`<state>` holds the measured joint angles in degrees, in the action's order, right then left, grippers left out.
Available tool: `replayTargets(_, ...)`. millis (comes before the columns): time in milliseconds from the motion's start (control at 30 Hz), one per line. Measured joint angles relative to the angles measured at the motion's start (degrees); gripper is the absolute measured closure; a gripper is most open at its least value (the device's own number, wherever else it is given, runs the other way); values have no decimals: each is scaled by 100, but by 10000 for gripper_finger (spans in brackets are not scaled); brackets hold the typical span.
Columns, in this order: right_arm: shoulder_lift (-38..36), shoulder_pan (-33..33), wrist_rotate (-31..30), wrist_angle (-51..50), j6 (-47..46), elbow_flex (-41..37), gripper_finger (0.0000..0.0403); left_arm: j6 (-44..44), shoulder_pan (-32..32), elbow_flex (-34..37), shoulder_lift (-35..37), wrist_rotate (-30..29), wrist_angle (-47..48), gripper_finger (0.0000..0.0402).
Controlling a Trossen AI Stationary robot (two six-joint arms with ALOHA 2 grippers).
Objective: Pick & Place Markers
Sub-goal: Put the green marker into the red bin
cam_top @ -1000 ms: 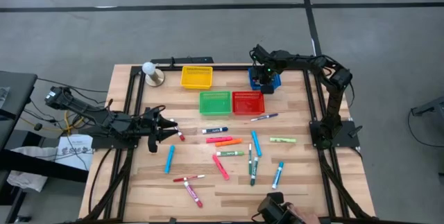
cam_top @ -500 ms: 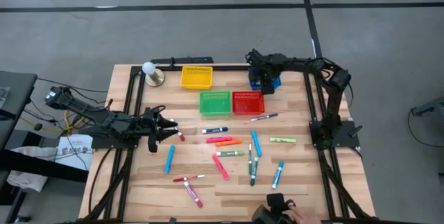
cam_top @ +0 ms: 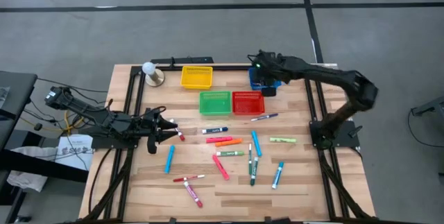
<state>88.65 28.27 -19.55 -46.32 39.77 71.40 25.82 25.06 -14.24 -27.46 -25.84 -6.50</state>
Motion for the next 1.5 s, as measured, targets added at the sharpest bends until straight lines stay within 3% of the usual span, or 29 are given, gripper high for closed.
replayTargets(200, -1088, -807, 88, -645, -1324, 0, 270, 4, 0, 0, -2, 30, 0, 243)
replayTargets(333, -1603, -1371, 640, -1039, -2370, 0, 270, 17, 0, 0, 0, 30, -14, 243)
replayTargets(467, -1902, -1933, 1238, -1135, -3547, 0, 270, 17, 0, 0, -1, 27, -53, 243)
replayTargets(633, -1983, -2717, 1544, -1285, -5188, 2, 271, 20, 0, 0, 0, 22, -211, 243)
replayTargets(833, -1758, -3597, 1561, -1302, -7601, 2, 272, 20, 0, -2, 0, 19, -413, 243)
replayTargets(967, -1431, -4157, 1565, -1215, -8712, 2, 277, 20, -4, -2, -2, 19, -448, 243)
replayTargets(1233, -359, -4960, 1589, -464, -9930, 2, 282, 20, -2, -2, 0, 19, -477, 243)
replayTargets(1500, 624, -4983, 1729, -41, -10342, 2, 281, 20, -4, -2, -2, 20, -503, 243)
